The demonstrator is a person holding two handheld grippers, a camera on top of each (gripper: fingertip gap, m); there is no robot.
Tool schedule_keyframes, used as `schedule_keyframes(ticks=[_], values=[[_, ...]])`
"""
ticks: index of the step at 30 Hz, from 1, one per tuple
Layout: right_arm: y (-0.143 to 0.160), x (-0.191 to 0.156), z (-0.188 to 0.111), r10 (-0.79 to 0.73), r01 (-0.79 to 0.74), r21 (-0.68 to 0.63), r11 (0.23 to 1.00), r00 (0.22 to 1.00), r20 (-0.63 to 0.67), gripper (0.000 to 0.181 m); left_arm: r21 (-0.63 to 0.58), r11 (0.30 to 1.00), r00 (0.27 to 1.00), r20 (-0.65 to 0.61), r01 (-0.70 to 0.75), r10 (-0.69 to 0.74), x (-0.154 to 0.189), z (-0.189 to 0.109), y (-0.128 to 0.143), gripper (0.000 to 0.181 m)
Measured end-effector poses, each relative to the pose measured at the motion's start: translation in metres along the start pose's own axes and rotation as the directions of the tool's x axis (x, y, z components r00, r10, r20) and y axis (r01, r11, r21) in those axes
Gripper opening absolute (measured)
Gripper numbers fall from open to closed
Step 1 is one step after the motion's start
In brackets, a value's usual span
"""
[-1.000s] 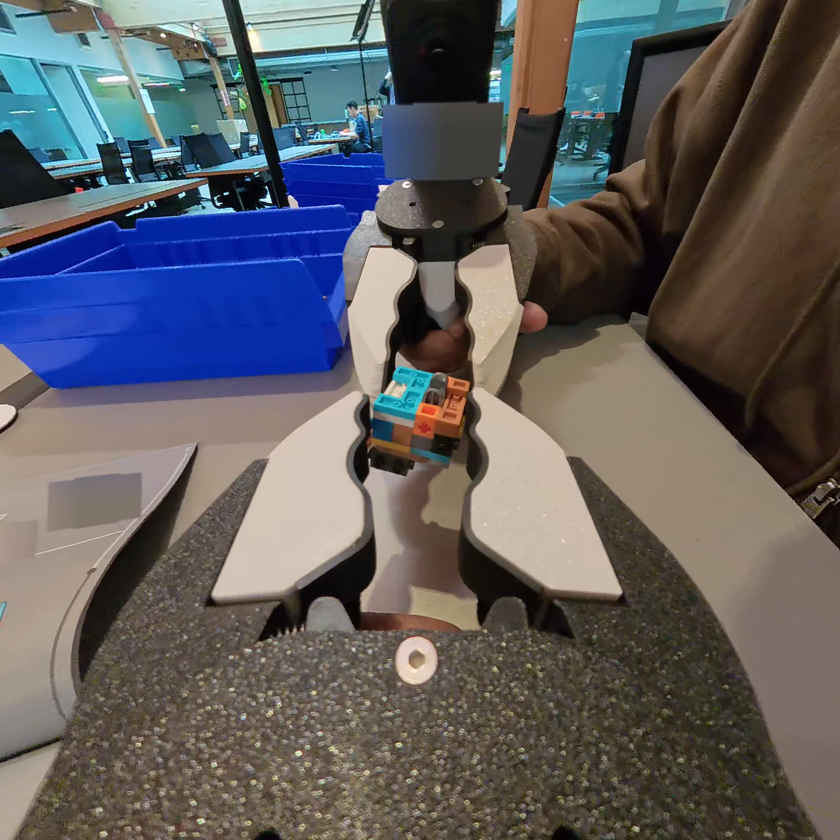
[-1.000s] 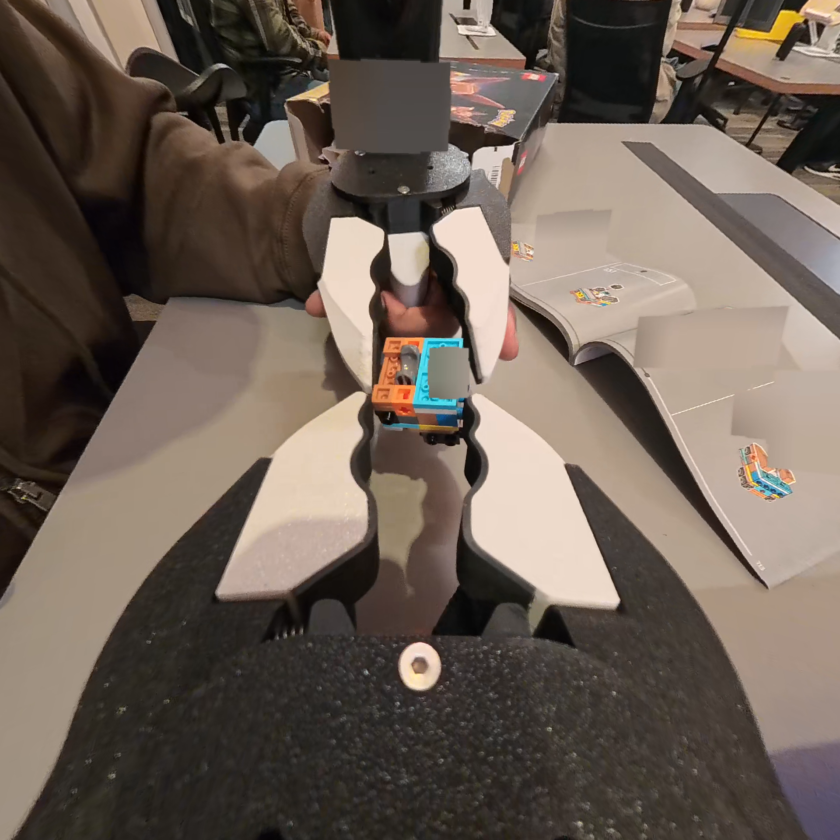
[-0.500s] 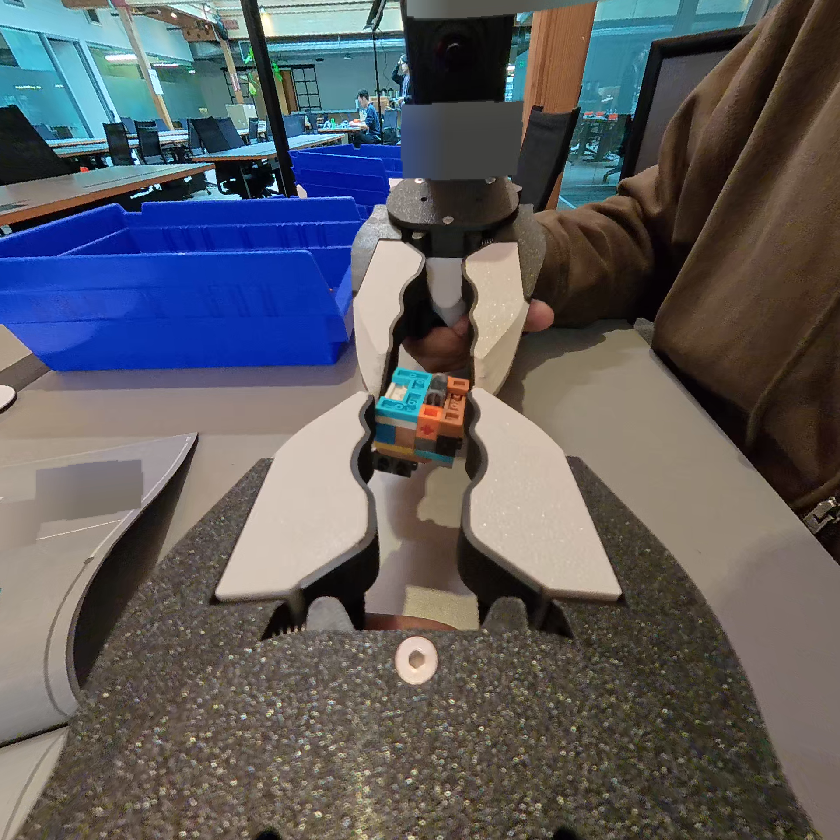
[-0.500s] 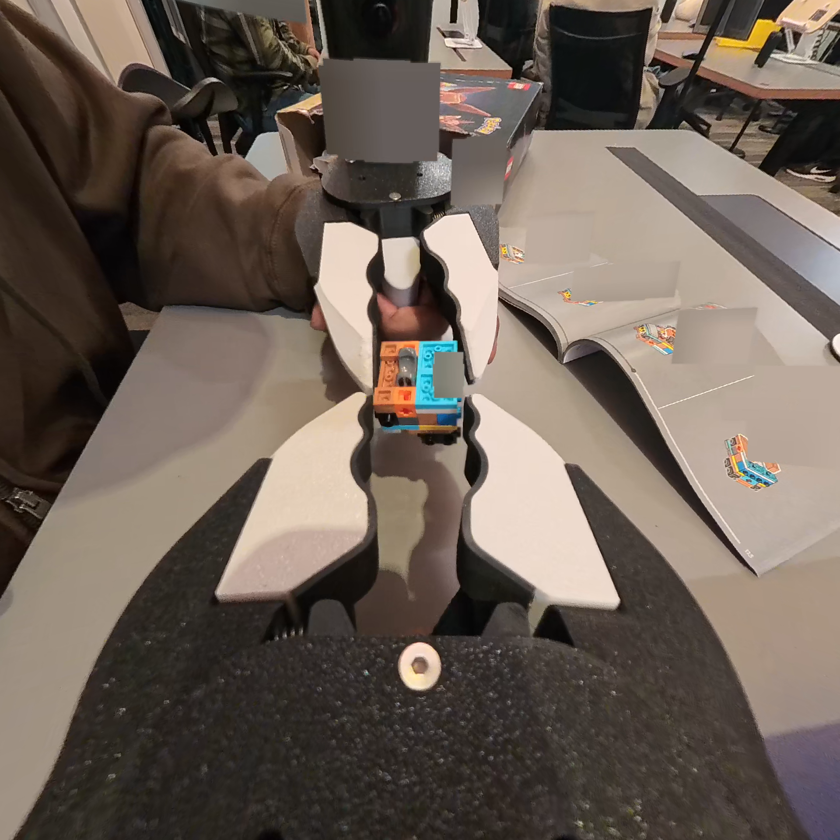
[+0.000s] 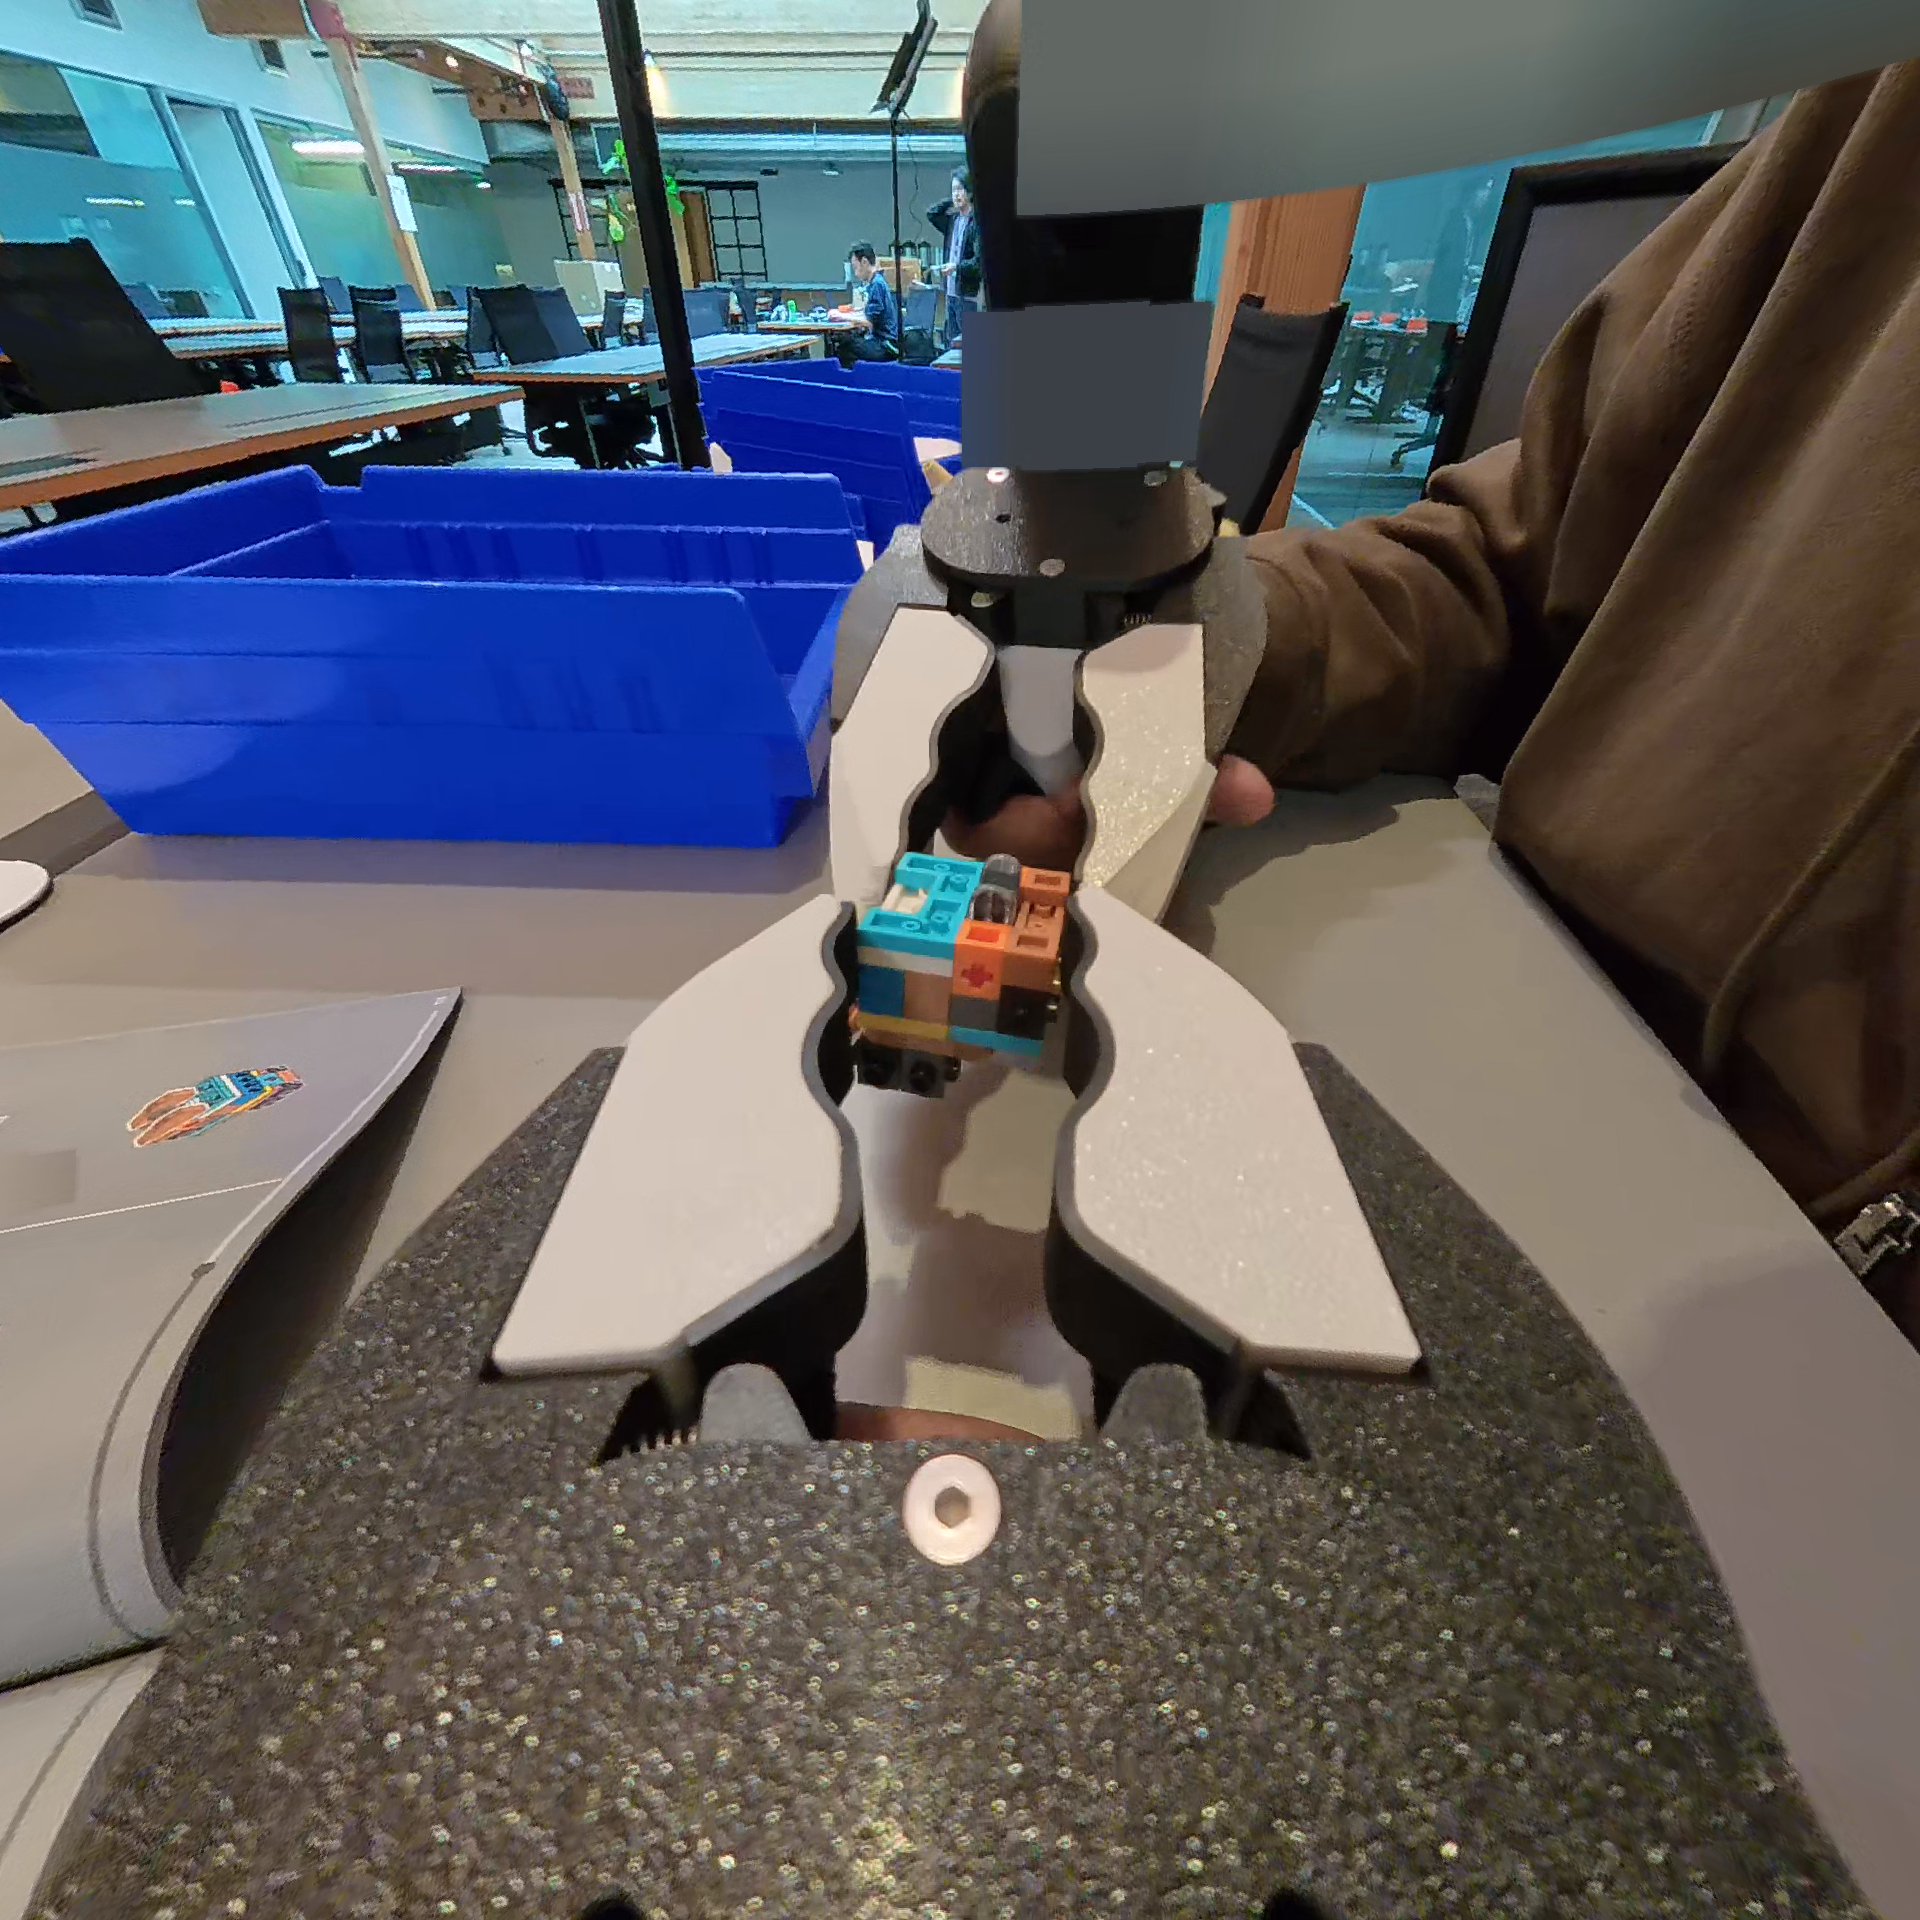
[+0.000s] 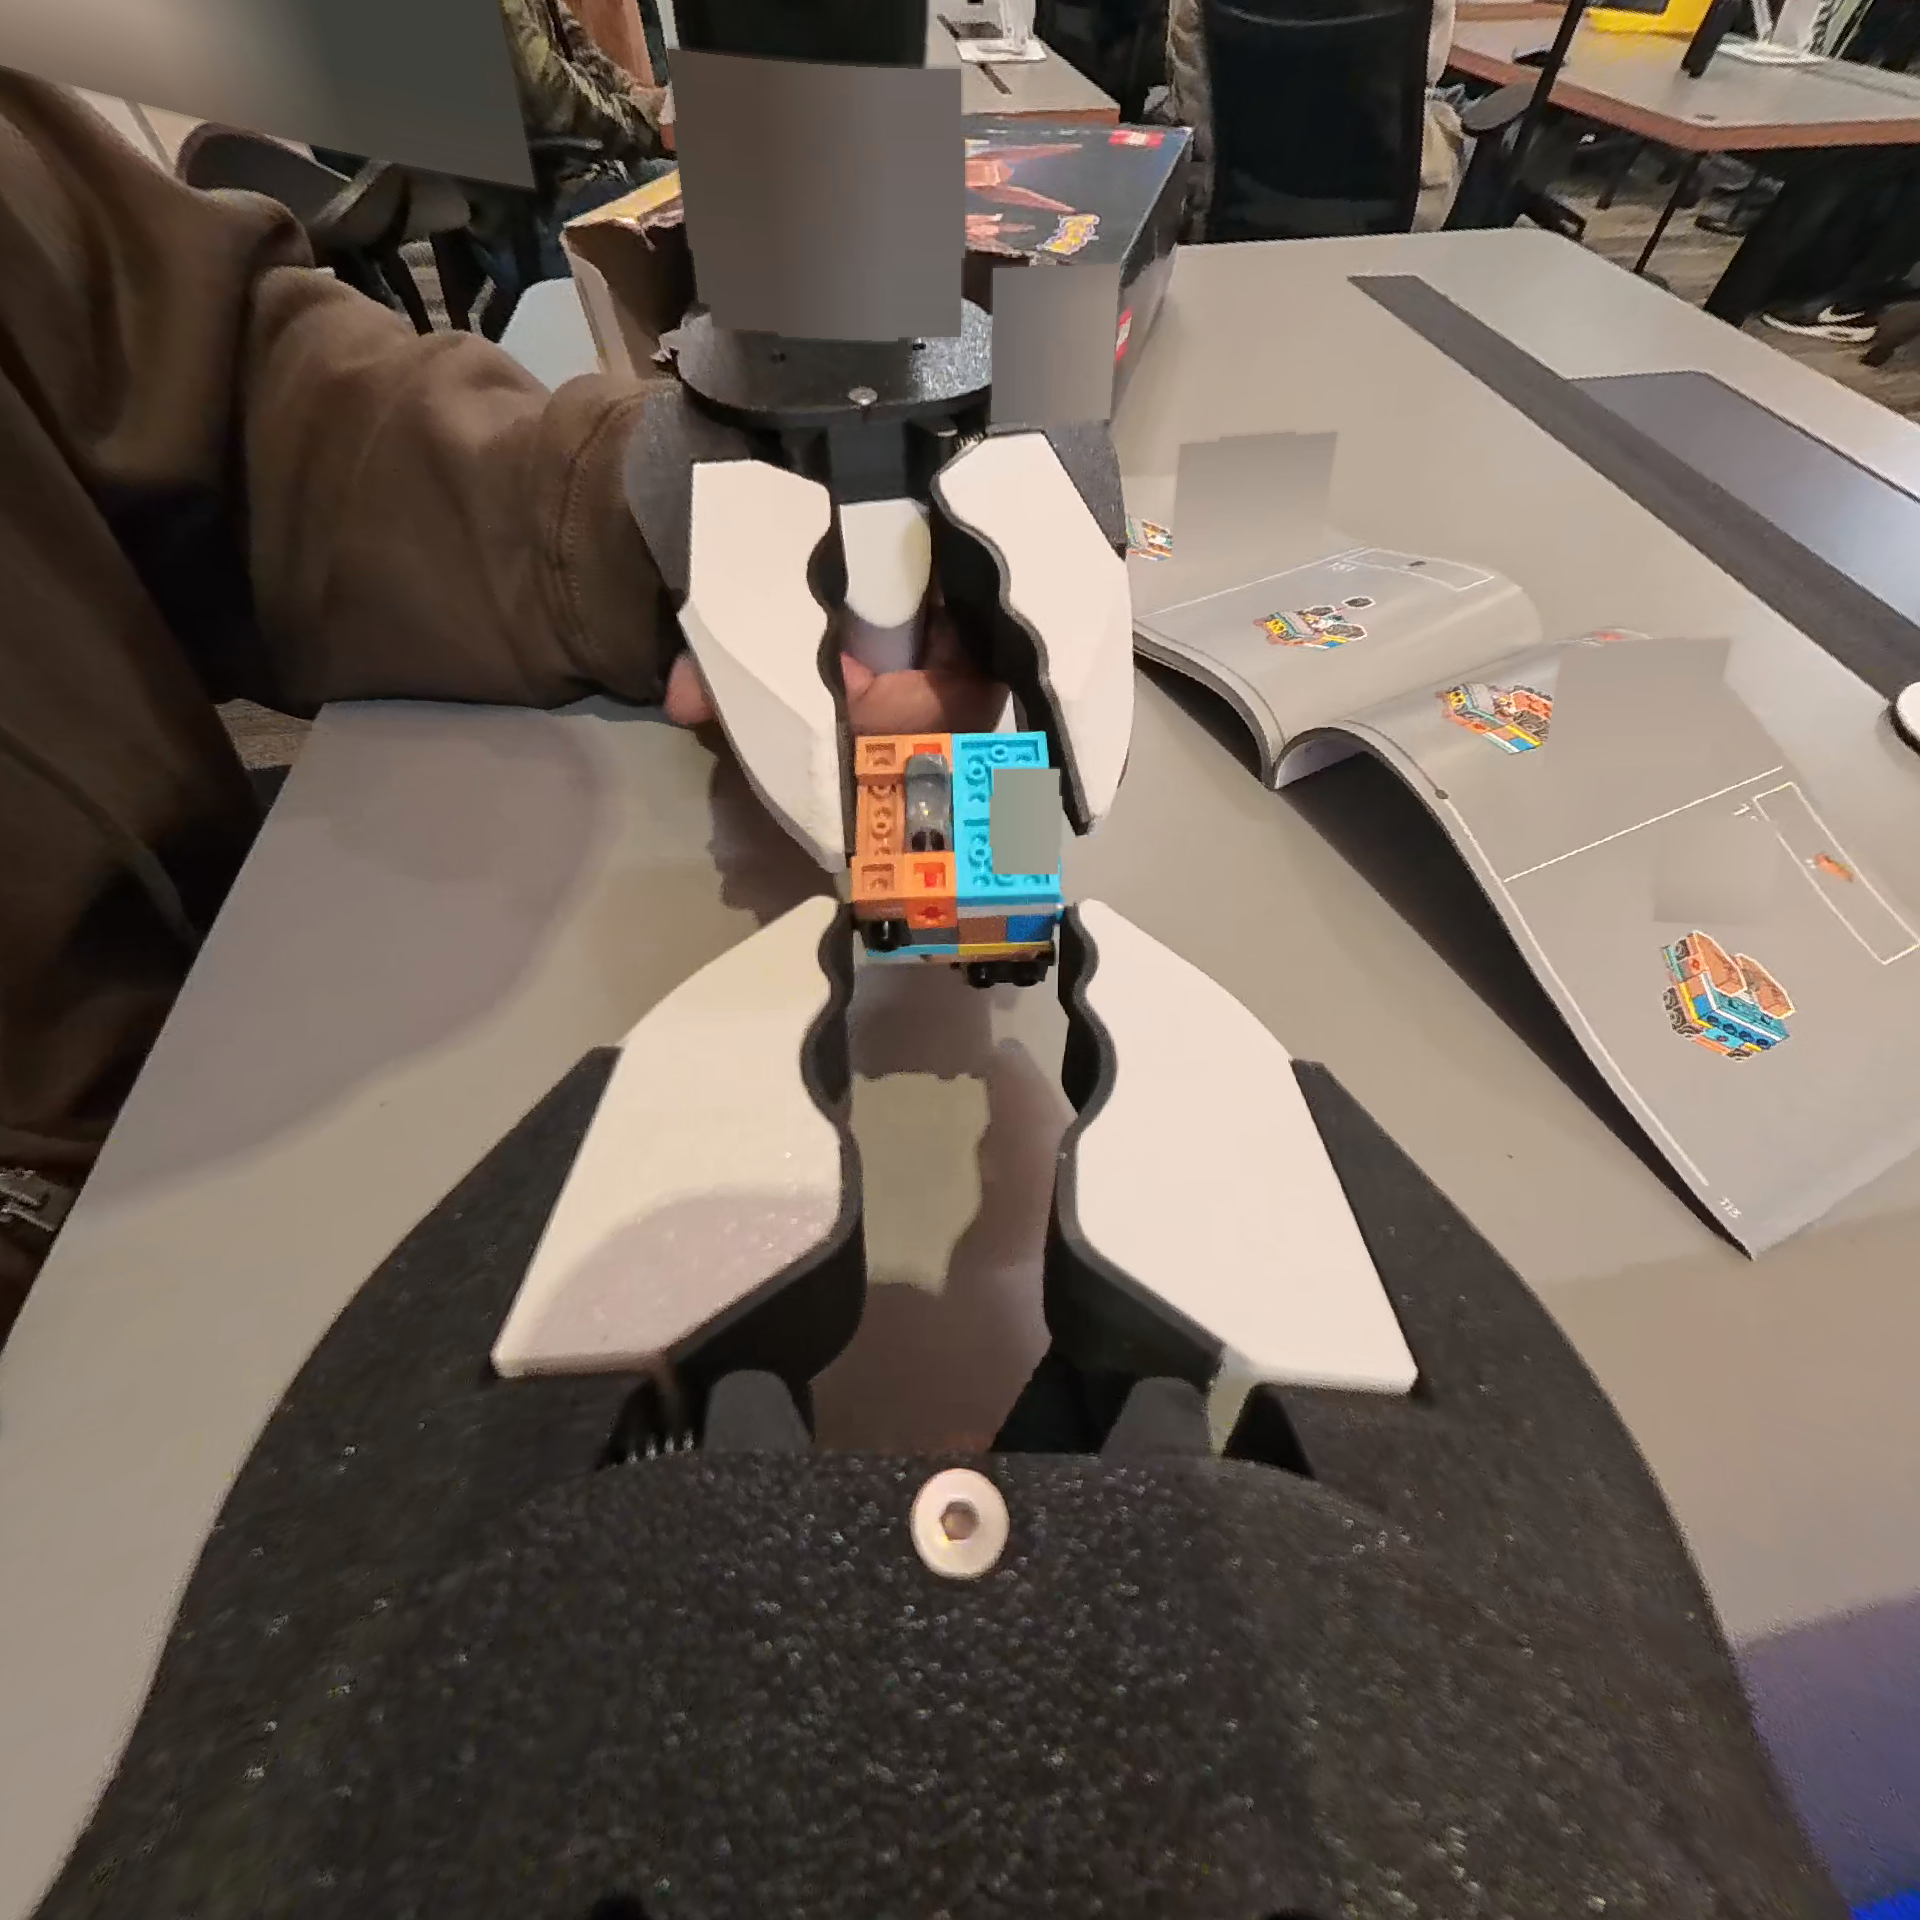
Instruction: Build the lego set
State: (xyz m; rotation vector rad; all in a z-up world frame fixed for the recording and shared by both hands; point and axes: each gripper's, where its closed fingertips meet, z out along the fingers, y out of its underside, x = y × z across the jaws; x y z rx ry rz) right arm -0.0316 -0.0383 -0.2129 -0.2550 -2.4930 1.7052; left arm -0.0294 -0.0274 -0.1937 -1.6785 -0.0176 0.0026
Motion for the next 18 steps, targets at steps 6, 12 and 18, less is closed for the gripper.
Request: schedule_keyframes(ticks=[6, 12, 18], values=[[-0.006, 0.005, -0.006, 0.077, -0.079, 0.057, 0.995, 0.997, 0.031, 0.037, 0.062, 0.995, 0.997, 0.009, 0.076, -0.076, -0.008, -0.006, -0.007, 0.045], [-0.016, 0.005, -0.011, 0.138, -0.147, 0.122, 0.981, 0.987, 0.082, 0.037, 0.016, 0.983, 0.981, -0.061, 0.184, -0.182, -0.002, -0.003, -0.002, 0.049], [-0.020, 0.001, -0.010, 0.139, -0.153, 0.147, 0.977, 0.985, 0.098, 0.037, 0.000, 0.984, 0.981, -0.079, 0.178, -0.178, 0.003, 0.000, 0.000, 0.042]])
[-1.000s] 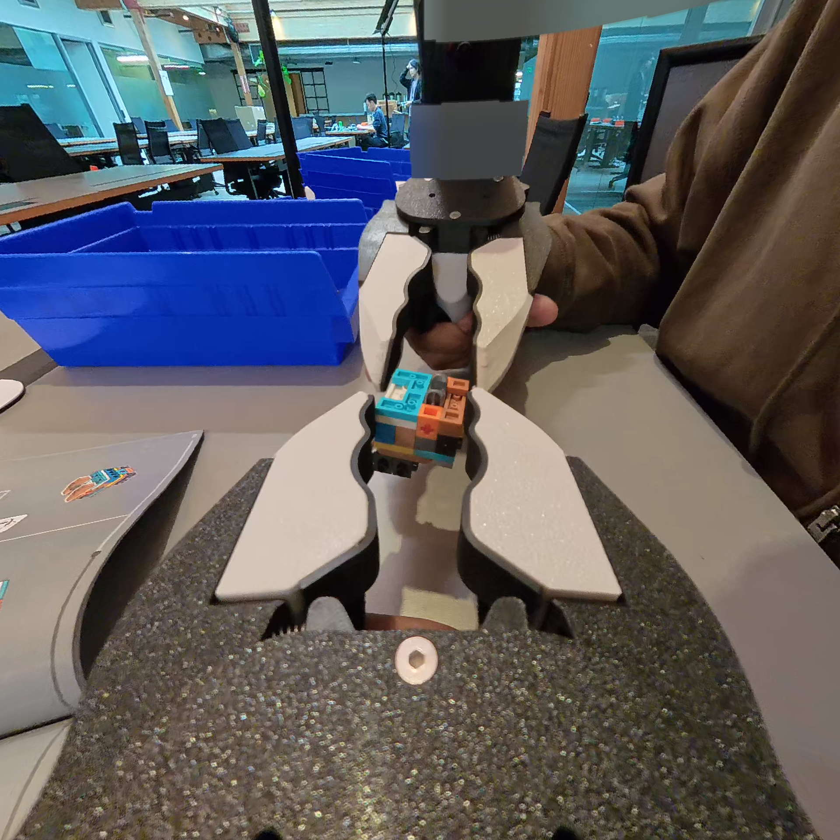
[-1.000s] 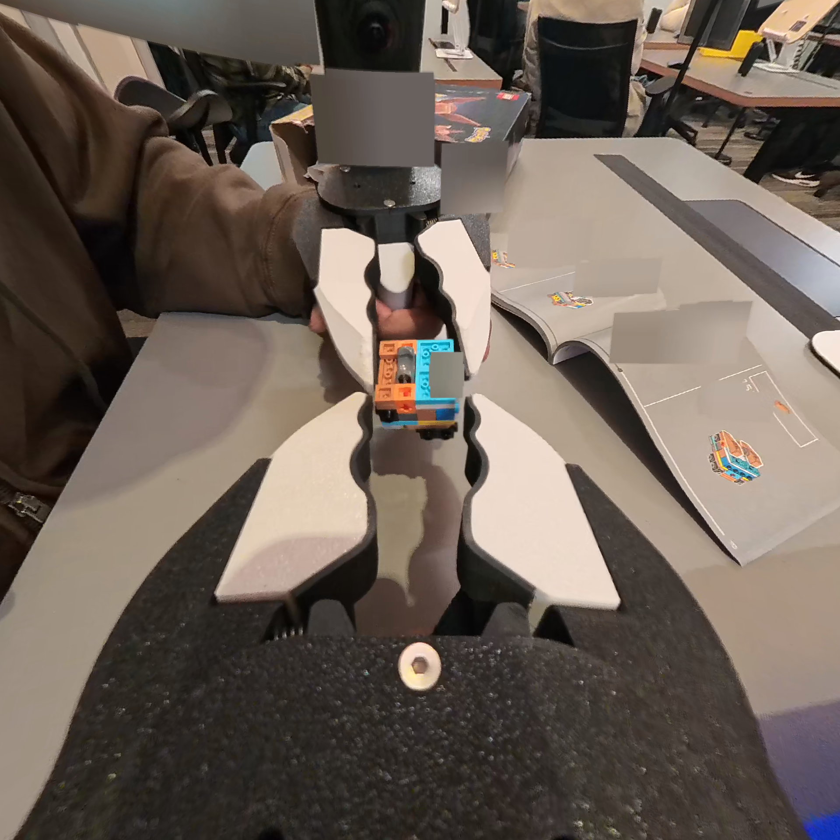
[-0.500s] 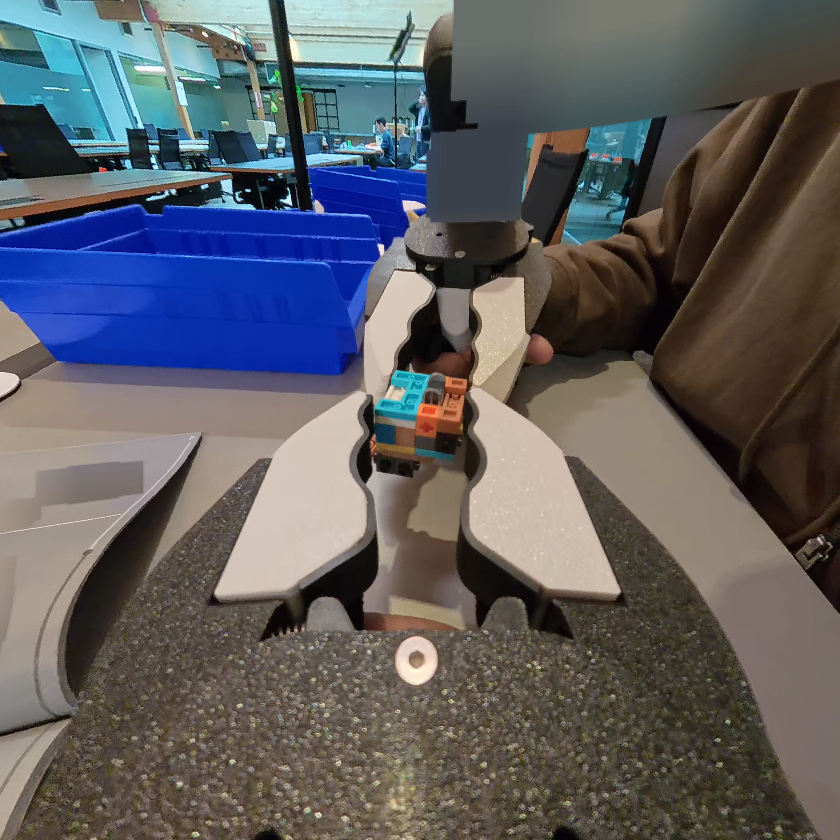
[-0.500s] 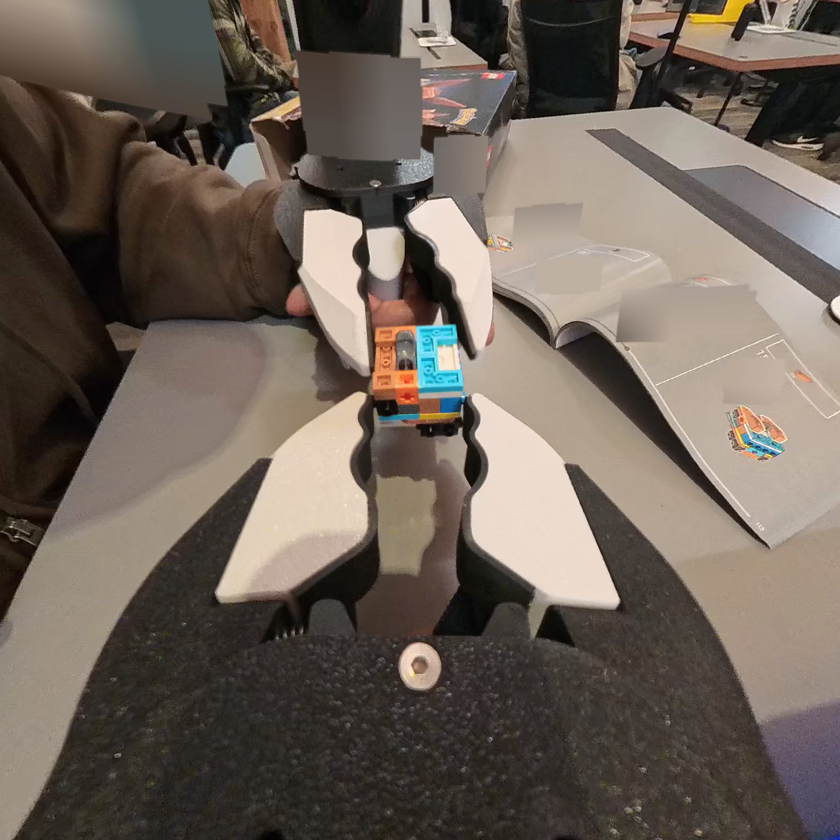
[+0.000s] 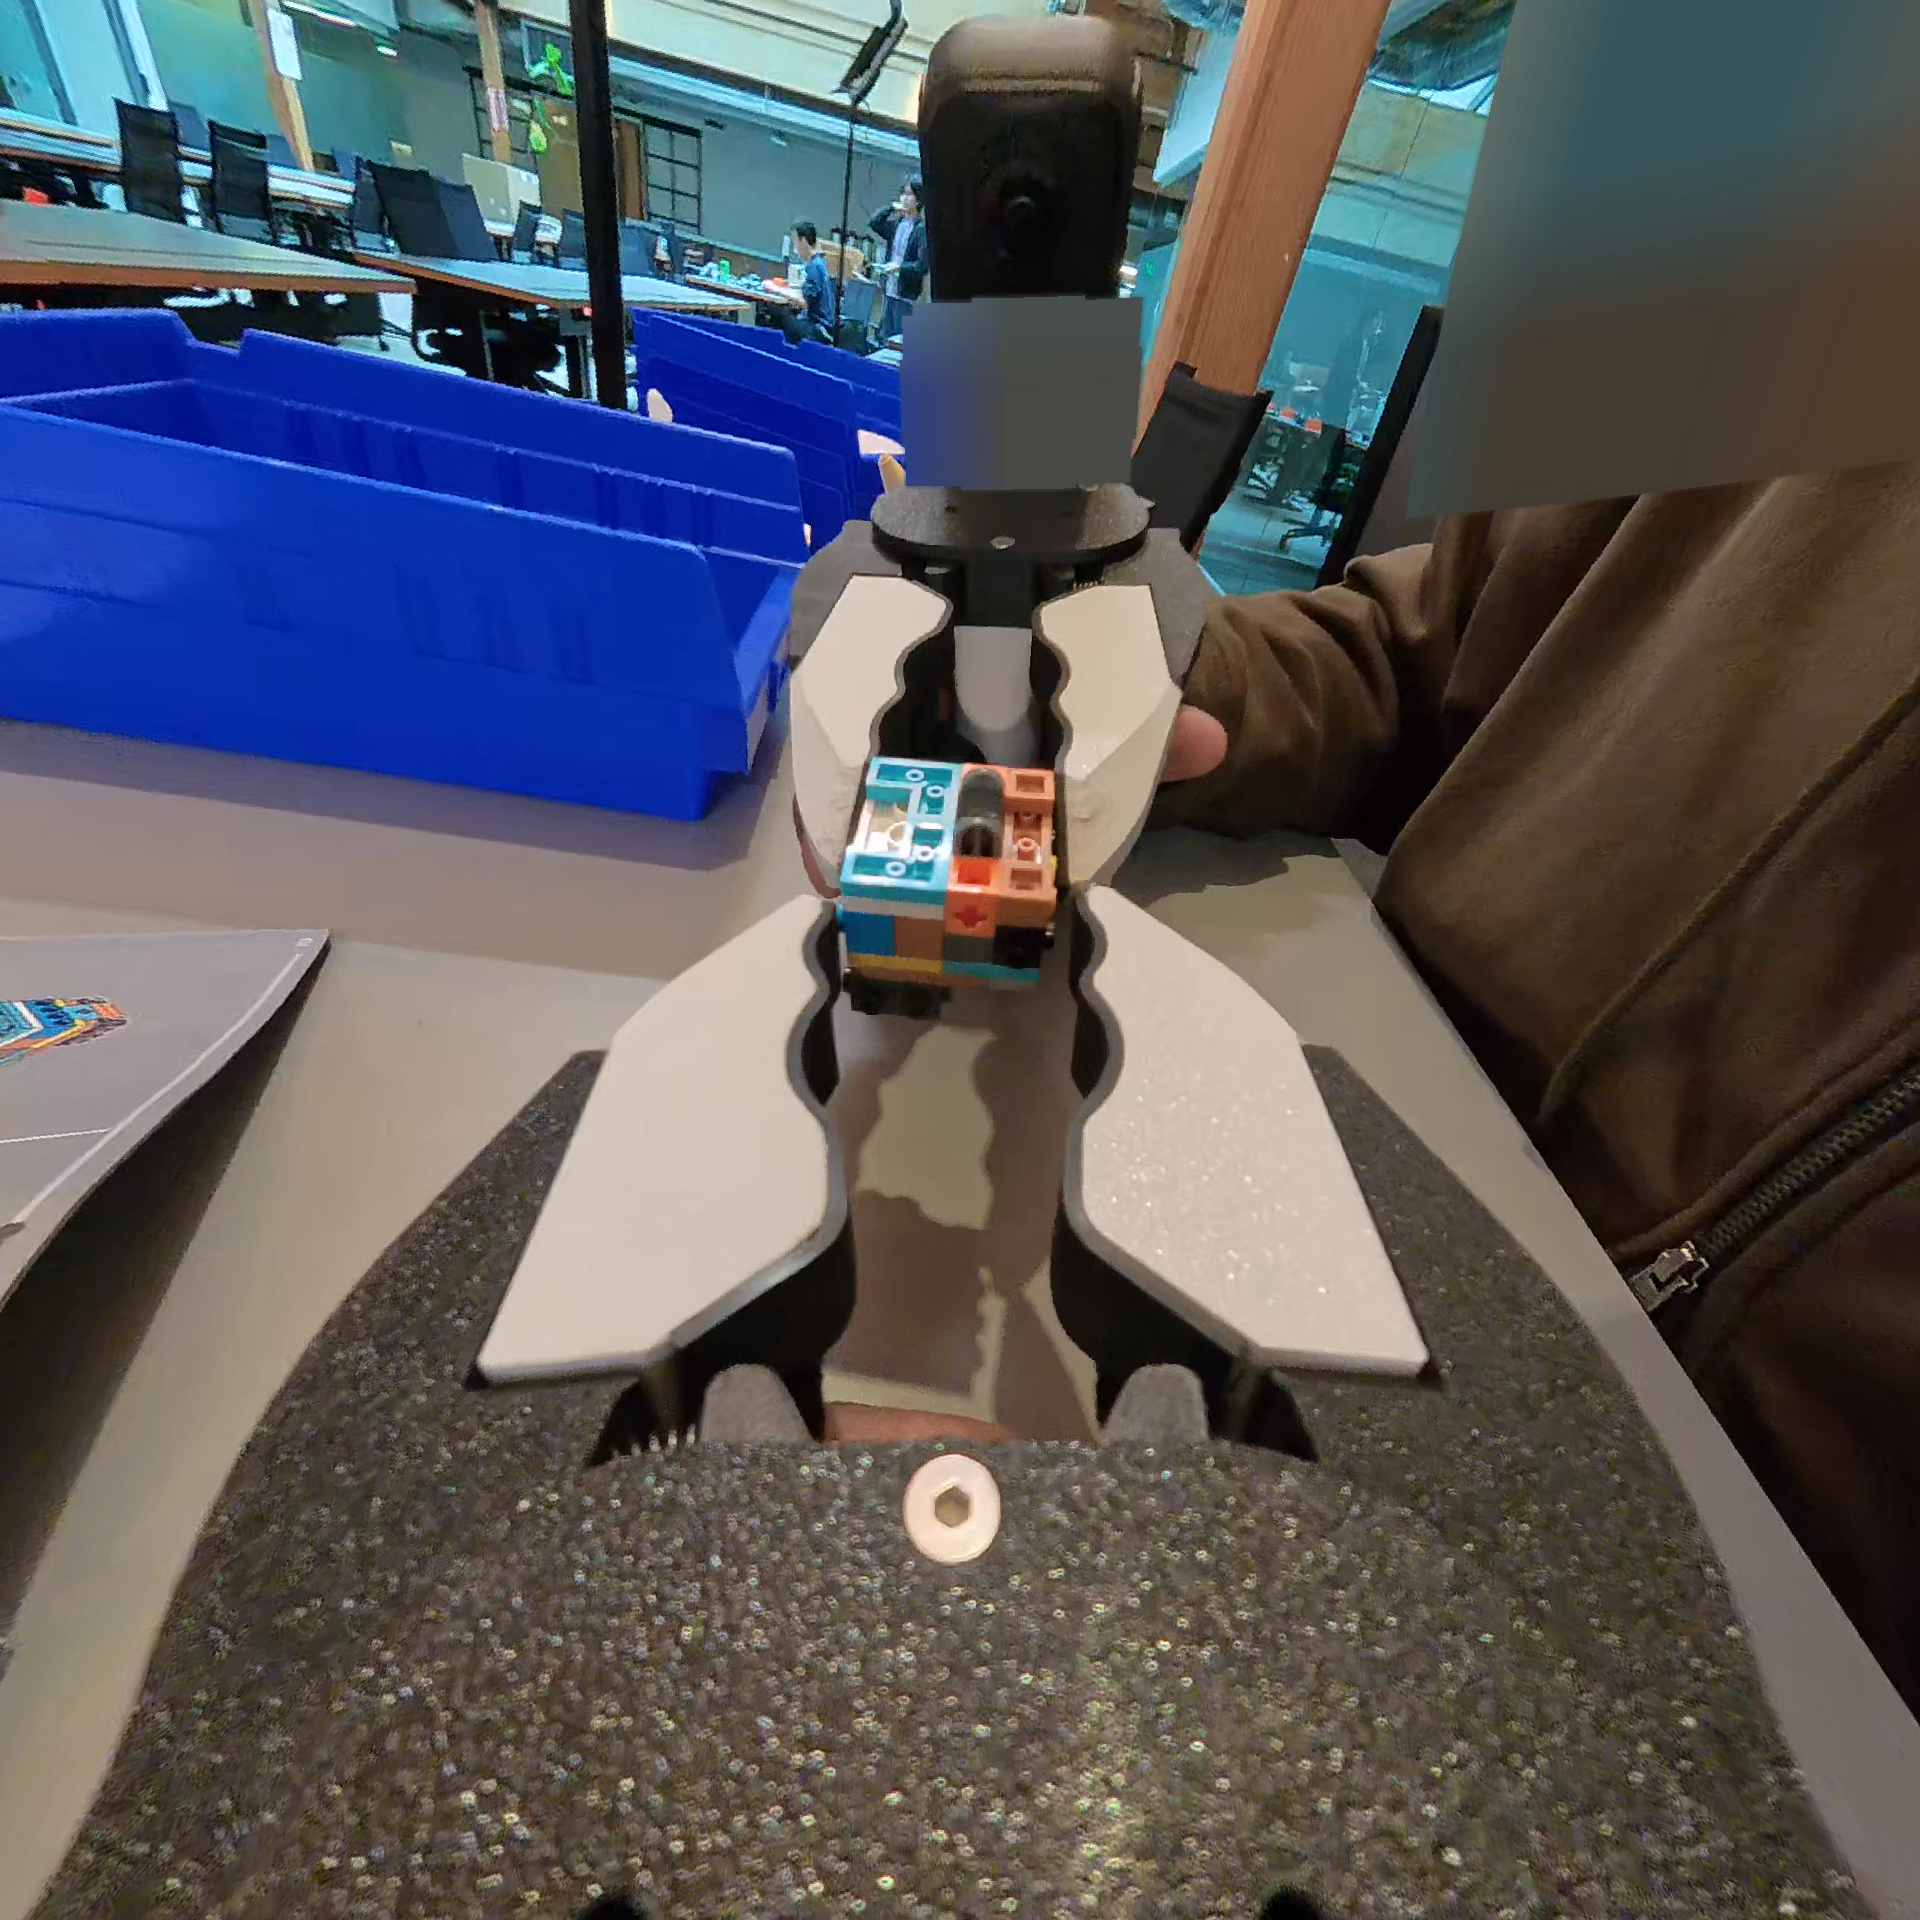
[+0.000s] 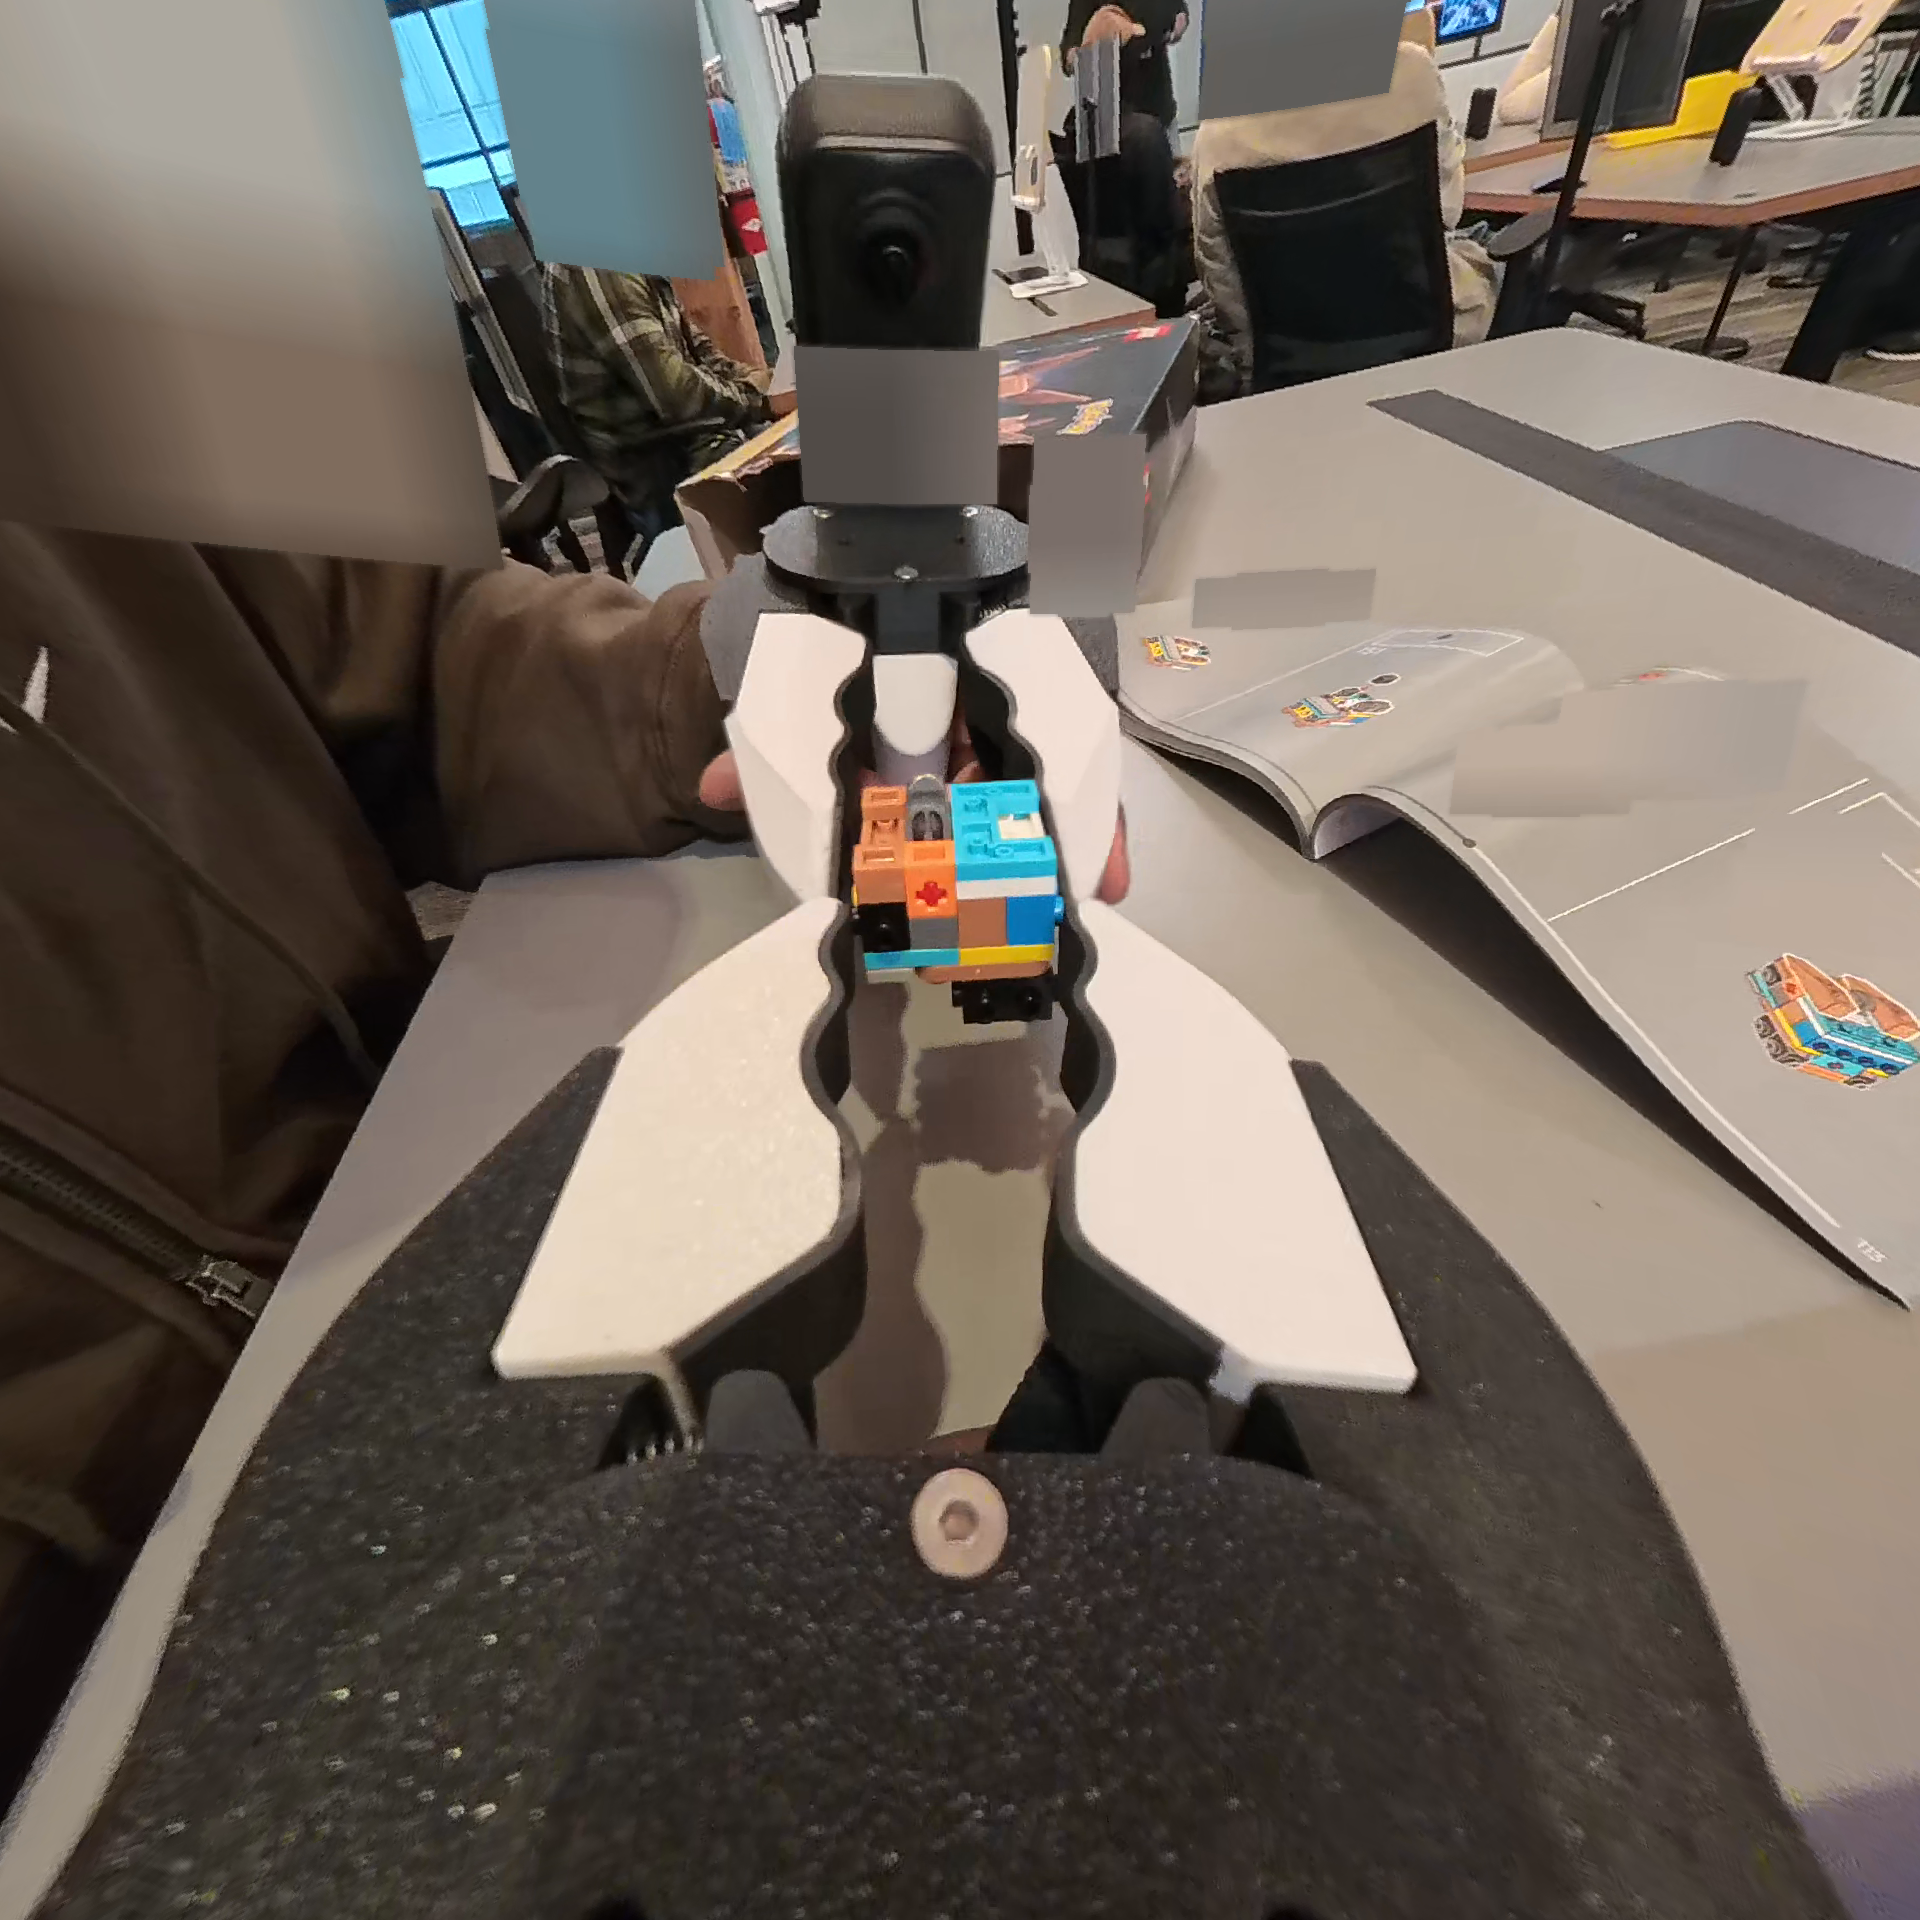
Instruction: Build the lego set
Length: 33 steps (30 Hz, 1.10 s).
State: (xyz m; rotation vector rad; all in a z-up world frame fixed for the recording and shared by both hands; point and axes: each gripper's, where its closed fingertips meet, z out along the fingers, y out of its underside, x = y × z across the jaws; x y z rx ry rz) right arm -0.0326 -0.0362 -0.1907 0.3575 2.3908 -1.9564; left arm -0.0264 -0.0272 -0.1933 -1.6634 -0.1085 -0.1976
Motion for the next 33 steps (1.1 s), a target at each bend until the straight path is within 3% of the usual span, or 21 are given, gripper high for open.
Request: schedule_keyframes(ticks=[7, 12, 14, 17, 27, 33], values=[[0.002, 0.006, -0.012, -0.094, 0.088, -0.089, 0.992, 0.993, -0.067, 0.044, 0.003, 0.999, 0.998, 0.055, -0.043, 0.043, -0.005, 0.000, -0.001, 0.039], [0.038, 0.048, -0.055, -0.242, 0.111, -0.404, 0.908, 0.926, -0.290, 0.037, -0.024, 0.996, 0.984, 0.152, -0.089, 0.092, -0.018, -0.004, 0.000, 0.039], [0.060, 0.057, -0.065, -0.250, 0.053, -0.520, 0.853, 0.915, -0.317, 0.036, -0.037, 0.994, 0.978, 0.179, -0.100, 0.105, -0.021, -0.004, 0.001, 0.039], [0.081, 0.055, -0.061, -0.221, 0.002, -0.595, 0.804, 0.930, -0.295, 0.032, -0.064, 0.991, 0.973, 0.195, -0.114, 0.125, -0.022, -0.002, 0.004, 0.039], [0.094, 0.059, -0.046, -0.187, -0.046, -0.611, 0.790, 0.932, -0.312, 0.008, -0.150, 0.979, 0.964, 0.208, -0.136, 0.166, -0.023, 0.000, 0.015, 0.039], [0.073, 0.057, -0.041, -0.322, 0.105, -0.573, 0.813, 0.900, -0.292, 0.008, -0.172, 0.978, 0.963, 0.221, -0.121, 0.158, -0.026, -0.001, 0.018, 0.039]])
